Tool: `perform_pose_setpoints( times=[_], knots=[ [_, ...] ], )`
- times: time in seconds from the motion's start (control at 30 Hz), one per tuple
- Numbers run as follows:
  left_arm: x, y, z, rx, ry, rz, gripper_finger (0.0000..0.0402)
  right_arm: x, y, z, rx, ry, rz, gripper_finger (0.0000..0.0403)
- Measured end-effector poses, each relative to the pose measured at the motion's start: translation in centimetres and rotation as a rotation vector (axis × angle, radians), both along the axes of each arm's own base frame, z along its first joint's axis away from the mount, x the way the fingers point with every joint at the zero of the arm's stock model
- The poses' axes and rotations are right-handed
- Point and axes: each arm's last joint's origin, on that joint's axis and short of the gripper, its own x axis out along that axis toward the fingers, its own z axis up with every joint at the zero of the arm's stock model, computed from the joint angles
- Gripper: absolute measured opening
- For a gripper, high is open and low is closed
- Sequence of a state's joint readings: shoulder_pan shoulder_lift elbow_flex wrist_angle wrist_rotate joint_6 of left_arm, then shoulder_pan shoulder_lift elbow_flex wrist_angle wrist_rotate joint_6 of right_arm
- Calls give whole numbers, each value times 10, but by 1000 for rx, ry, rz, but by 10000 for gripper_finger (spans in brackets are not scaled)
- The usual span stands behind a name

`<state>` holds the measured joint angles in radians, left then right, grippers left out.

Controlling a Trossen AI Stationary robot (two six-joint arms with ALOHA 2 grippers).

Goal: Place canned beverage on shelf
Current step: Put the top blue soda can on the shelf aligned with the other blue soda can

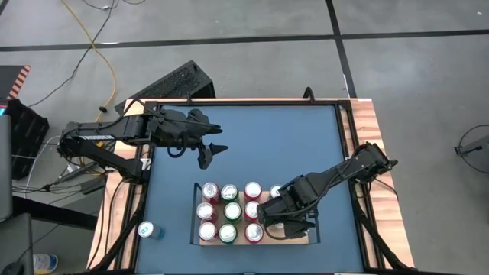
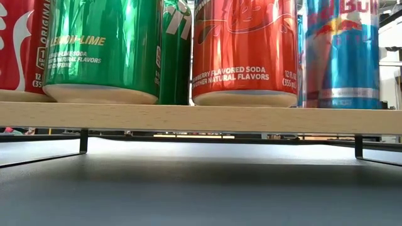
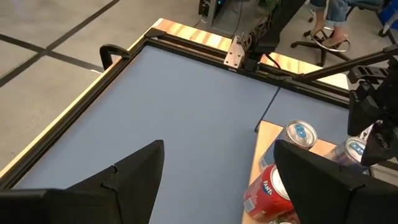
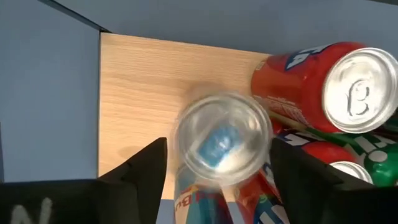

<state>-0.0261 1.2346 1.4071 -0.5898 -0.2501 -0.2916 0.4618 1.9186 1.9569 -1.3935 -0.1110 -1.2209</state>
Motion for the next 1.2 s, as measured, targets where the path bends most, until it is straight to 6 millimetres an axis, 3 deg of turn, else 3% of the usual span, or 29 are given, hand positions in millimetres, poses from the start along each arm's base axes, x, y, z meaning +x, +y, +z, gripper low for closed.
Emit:
perform_pose_setpoints(
  times=[0.3,0.43,0.63,0.77,0.9,1.07,1.2],
  knots=[
    [0,0,0,2,3,-2,289,2,-3,3,-67,-45,-100,271],
    [0,0,0,0,-2,-8,289,1,-3,27,-97,-150,-297,271],
    [-3,0,3,-5,-19,-16,289,-11,-10,75,36,-204,-576,271],
    [-5,-1,5,-20,-27,-23,289,-21,-11,99,198,-193,-960,268],
    [-8,-4,7,-28,-39,-34,289,-38,-12,105,373,-69,-1442,254],
    [-14,-11,14,-33,-85,-67,289,-58,27,99,450,-155,-1703,230],
    [-22,-17,19,-36,-111,-96,289,-74,55,80,525,-255,-1938,217]
  ],
)
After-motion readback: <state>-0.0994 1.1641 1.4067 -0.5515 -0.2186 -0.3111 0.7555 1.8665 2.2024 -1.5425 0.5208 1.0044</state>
